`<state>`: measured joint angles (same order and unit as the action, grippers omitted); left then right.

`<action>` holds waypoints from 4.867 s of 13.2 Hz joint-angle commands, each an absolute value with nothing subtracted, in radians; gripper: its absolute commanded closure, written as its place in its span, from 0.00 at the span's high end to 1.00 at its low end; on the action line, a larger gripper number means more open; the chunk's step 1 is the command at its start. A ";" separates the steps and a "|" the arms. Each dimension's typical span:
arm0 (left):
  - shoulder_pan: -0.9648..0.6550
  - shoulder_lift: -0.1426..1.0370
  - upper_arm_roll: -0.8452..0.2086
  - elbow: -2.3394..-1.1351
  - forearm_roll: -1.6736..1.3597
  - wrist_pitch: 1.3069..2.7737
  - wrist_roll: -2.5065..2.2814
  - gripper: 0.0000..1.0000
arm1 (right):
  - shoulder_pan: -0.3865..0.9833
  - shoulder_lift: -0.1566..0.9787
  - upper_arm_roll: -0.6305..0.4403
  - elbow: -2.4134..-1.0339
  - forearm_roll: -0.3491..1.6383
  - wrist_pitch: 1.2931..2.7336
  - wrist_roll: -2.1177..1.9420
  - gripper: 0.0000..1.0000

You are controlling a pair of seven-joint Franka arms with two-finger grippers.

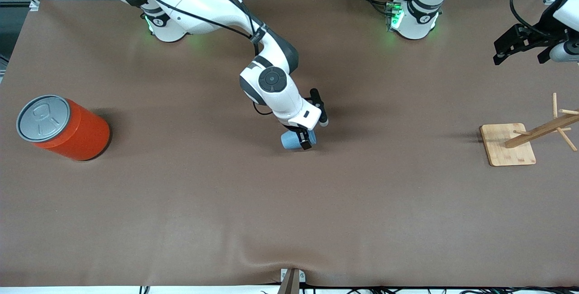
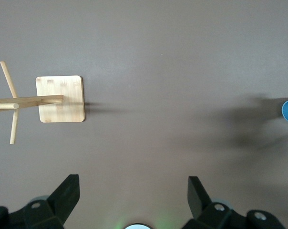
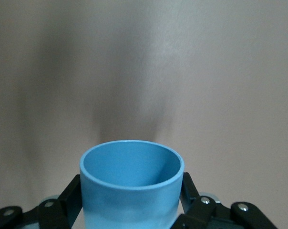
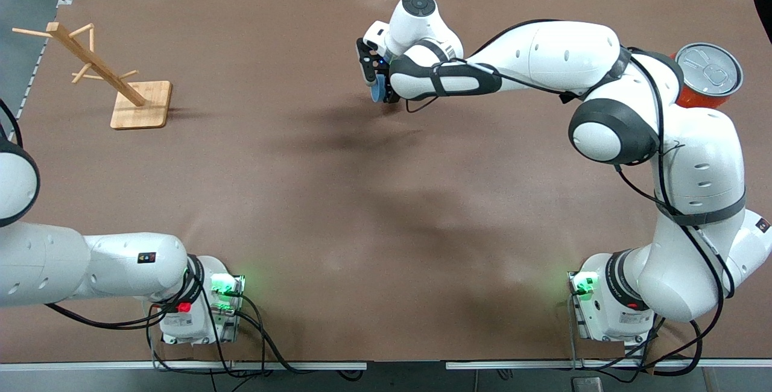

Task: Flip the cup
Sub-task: 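Carry the blue cup with the right gripper toward the table middle, then lower the blue cup onto its side and open the right gripper, then withdraw the right gripper while the left gripper reaches the blue cup, then grasp the blue cup's rim with the left gripper and lift it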

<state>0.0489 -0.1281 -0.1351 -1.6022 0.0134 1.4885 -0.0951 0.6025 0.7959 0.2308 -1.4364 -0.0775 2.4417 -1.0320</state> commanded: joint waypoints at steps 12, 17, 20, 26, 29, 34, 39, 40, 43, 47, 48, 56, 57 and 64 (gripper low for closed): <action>0.052 -0.127 -0.141 -1.588 0.020 1.470 -0.090 1.00 | 0.586 0.815 0.137 -1.476 -0.087 2.473 -0.988 1.00; 0.054 -0.129 -0.140 -1.589 0.020 1.467 -0.083 1.00 | 0.580 0.735 0.140 -1.488 -0.081 2.403 -0.976 1.00; 0.054 -0.129 -0.138 -1.586 0.018 1.459 -0.083 1.00 | 0.548 0.637 0.140 -1.479 -0.080 2.356 -0.948 1.00; 0.052 -0.115 -0.144 -1.589 0.006 1.459 -0.095 1.00 | 0.442 0.602 0.140 -1.469 -0.067 2.387 -0.942 1.00; 0.051 -0.059 -0.146 -1.588 -0.060 1.468 -0.081 1.00 | 0.365 0.566 0.140 -1.471 -0.069 2.311 -0.939 1.00; 0.014 0.115 -0.164 -1.586 -0.262 1.630 -0.083 1.00 | 0.175 0.473 0.138 -1.471 -0.069 2.139 -0.934 1.00; -0.058 0.291 -0.166 -1.589 -0.438 1.768 -0.081 1.00 | 0.002 0.345 0.140 -1.471 -0.067 2.022 -0.765 1.00; -0.072 0.322 -0.166 -1.589 -0.466 1.794 -0.081 1.00 | -0.002 0.309 0.137 -1.471 -0.069 1.979 -0.686 1.00; -0.107 0.411 -0.166 -1.591 -0.576 1.887 -0.080 1.00 | 0.018 0.140 0.080 -1.537 -0.069 1.858 -0.491 1.00; -0.178 0.543 -0.166 -1.586 -0.800 2.084 -0.049 1.00 | 0.023 0.013 0.051 -1.539 -0.069 1.633 -0.219 1.00; -0.195 0.578 -0.167 -1.586 -0.866 2.120 -0.019 1.00 | 0.020 -0.003 0.052 -1.539 -0.068 1.587 -0.154 1.00; -0.288 0.774 -0.166 -1.589 -1.340 2.201 0.418 1.00 | 0.014 -0.023 -0.035 -1.549 0.009 1.508 -0.049 1.00; -0.302 0.791 -0.166 -1.592 -1.388 2.201 0.454 1.00 | 0.012 -0.023 -0.034 -1.549 0.009 1.508 -0.046 1.00; -0.371 0.839 -0.164 -1.620 -1.528 2.233 0.469 1.00 | 0.008 -0.017 -0.034 -1.549 0.012 1.502 -0.009 1.00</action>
